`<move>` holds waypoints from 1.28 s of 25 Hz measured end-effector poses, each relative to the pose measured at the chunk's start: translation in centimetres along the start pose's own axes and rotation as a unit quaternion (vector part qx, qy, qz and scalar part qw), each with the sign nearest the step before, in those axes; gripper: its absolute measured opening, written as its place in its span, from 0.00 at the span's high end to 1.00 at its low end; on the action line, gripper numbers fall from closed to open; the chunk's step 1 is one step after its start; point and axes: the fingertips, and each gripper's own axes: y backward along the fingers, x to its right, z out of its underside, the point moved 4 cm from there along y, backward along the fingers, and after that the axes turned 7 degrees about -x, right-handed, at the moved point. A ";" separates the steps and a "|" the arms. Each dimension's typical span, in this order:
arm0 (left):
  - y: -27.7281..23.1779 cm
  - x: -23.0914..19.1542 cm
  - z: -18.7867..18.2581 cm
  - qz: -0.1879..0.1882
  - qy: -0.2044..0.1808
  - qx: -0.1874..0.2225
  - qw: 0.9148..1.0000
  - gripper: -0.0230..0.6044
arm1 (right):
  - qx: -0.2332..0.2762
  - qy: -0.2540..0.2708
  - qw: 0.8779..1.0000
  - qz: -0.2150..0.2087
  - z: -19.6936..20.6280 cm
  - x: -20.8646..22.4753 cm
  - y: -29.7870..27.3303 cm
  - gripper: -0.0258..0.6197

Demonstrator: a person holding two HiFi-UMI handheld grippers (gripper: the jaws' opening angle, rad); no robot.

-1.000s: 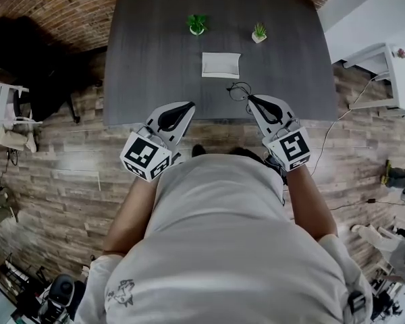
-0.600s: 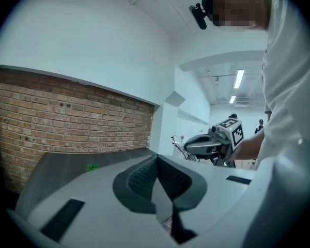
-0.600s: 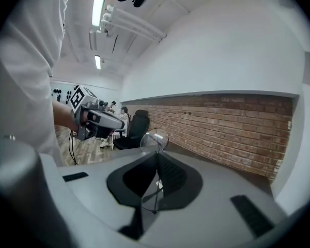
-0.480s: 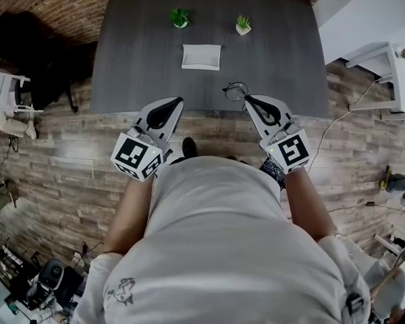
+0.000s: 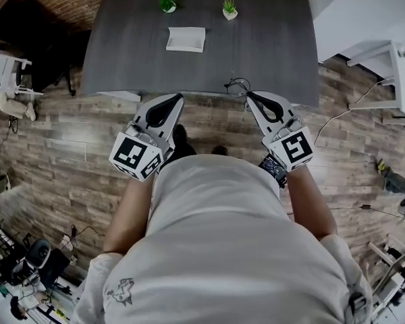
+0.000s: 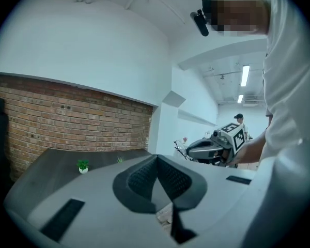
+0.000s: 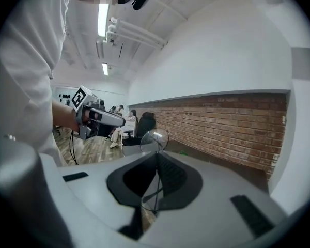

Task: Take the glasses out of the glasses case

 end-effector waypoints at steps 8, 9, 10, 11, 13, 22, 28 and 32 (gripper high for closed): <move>2.2 4.5 1.4 -0.006 0.004 -0.021 1.000 0.95 | 0.014 -0.005 1.000 -0.009 0.8 -1.3 3.2 0.94; 2.4 4.9 1.4 -0.004 0.004 -0.022 1.000 0.95 | 0.016 -0.008 1.000 -0.007 0.8 -1.6 3.5 0.94; 2.6 5.2 1.3 -0.001 0.004 -0.022 1.000 0.95 | 0.018 -0.010 1.000 -0.006 0.8 -1.9 3.8 0.94; 2.8 5.5 1.2 0.002 0.001 -0.022 1.000 0.95 | 0.019 -0.012 1.000 -0.005 0.8 -2.2 4.0 0.94; 3.2 5.8 0.9 0.009 -0.006 -0.021 1.000 0.95 | 0.021 -0.015 1.000 -0.001 0.7 -2.7 4.3 0.94; 6.8 5.9 1.2 0.044 -0.019 -0.010 0.999 0.95 | 0.020 -0.019 0.999 0.024 -0.5 -7.2 5.3 0.94; 11.6 4.4 2.2 0.052 -0.019 -0.010 0.998 0.95 | 0.013 -0.023 0.999 0.035 -1.8 -11.9 4.5 0.94; 15.0 3.3 3.0 0.055 -0.015 -0.007 0.998 0.95 | 0.011 -0.026 0.999 0.038 -2.5 -15.4 3.7 0.94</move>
